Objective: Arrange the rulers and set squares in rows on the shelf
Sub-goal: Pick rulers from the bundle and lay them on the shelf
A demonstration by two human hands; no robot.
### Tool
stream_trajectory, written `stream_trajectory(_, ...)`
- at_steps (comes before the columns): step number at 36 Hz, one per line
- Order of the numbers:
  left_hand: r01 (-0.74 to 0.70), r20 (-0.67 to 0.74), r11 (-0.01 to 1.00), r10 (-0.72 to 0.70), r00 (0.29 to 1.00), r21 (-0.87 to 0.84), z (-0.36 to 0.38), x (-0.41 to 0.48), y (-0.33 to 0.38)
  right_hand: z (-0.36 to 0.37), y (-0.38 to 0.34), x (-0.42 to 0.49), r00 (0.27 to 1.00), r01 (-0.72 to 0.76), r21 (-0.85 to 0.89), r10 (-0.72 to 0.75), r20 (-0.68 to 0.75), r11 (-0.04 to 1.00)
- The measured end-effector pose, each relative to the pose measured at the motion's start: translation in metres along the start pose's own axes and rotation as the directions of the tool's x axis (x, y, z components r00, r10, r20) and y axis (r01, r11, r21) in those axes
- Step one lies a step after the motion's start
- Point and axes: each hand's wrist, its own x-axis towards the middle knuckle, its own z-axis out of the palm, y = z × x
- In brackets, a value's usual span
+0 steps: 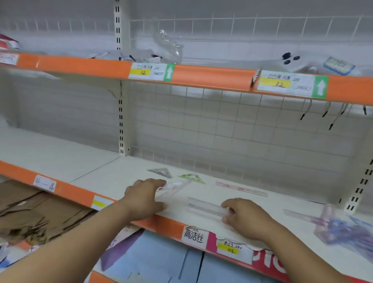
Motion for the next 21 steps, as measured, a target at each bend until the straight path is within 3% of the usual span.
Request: stream_trajectory(21,-0.004,0.066,0.999,0.007,0.998,-0.033,-0.010,0.079,-0.077,-0.001,-0.036,0.105,0.998,-0.020,-0.086,0.025,0.053,0.996)
